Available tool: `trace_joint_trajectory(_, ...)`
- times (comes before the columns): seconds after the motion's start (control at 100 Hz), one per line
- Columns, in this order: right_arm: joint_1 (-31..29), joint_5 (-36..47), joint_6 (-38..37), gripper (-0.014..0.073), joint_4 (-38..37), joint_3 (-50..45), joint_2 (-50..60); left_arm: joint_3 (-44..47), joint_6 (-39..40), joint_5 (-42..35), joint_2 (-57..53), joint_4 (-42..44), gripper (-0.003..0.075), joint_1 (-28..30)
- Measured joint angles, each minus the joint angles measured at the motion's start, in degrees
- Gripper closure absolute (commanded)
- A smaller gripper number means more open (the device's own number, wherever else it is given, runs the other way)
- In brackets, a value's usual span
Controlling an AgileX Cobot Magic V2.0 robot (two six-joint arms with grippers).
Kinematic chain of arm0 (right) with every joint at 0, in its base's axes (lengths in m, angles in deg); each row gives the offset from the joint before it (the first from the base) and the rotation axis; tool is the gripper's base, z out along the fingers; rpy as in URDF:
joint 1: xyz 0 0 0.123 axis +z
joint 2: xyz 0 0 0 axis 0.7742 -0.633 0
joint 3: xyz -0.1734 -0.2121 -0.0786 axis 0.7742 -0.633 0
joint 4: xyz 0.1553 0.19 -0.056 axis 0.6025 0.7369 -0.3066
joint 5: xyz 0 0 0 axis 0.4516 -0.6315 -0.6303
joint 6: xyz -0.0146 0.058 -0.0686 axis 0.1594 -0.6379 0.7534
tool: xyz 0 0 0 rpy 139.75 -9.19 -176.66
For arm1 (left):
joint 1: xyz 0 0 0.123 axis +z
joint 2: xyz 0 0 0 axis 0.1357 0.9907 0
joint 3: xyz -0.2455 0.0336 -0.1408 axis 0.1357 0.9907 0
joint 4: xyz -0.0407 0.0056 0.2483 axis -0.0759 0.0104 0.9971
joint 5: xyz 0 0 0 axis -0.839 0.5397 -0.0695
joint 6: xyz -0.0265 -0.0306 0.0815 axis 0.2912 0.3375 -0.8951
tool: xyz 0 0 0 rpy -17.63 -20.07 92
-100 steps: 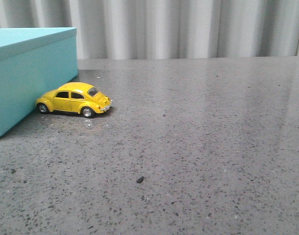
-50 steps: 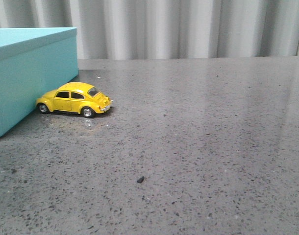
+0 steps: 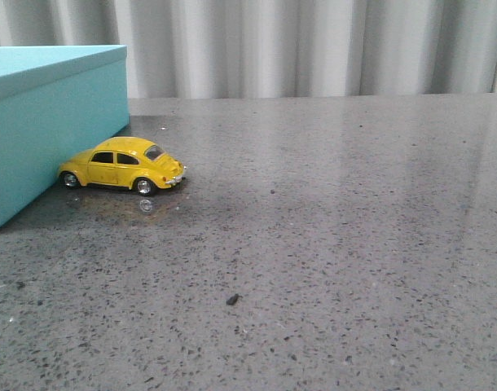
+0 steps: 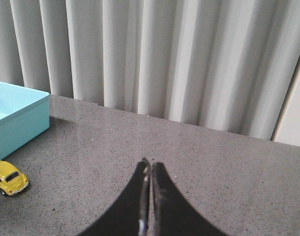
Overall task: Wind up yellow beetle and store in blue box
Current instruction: 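Lower the left gripper over the Beetle and close on its body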
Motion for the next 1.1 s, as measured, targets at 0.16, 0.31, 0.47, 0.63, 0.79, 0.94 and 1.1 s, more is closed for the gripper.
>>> trace_joint_trajectory(0.16, 0.00, 0.00, 0.00, 0.0635, 0.00, 0.00, 0.00, -5.34, -0.11, -0.37, 9.13, 0.60, 0.0428, -3.89)
trace_joint_trajectory(0.31, 0.00, 0.00, 0.00, 0.0635, 0.00, 0.00, 0.00, -8.52, -0.11, -0.09, 16.17, 1.21, 0.0425, -5.66)
trace_joint_trajectory(0.47, 0.00, -0.85, 0.00, 0.0635, 0.00, 0.00, 0.00, -9.54, -3.86, 2.65, 18.66, 3.80, 0.0391, -5.68)
trace_joint_trajectory(0.63, 0.00, -1.95, 0.02, 0.0635, 0.04, -0.77, 0.00, -9.78, -7.43, 7.82, 18.80, 4.93, 0.0328, -5.03)
trace_joint_trajectory(0.79, 0.00, -1.84, 0.02, 0.0635, 0.51, -2.73, 0.00, -9.76, -10.62, 9.01, 18.80, 4.65, 0.0286, -4.55)
trace_joint_trajectory(0.94, 0.03, -1.61, 0.02, 0.0635, 1.41, -3.09, 0.00, -9.15, -16.80, 10.37, 19.05, 4.29, 0.0286, -4.55)
trace_joint_trajectory(1.1, 0.03, -0.96, 0.02, 0.0635, 1.51, -3.13, 0.00, -8.13, -21.45, 11.48, 20.82, 4.29, 0.0286, -4.55)
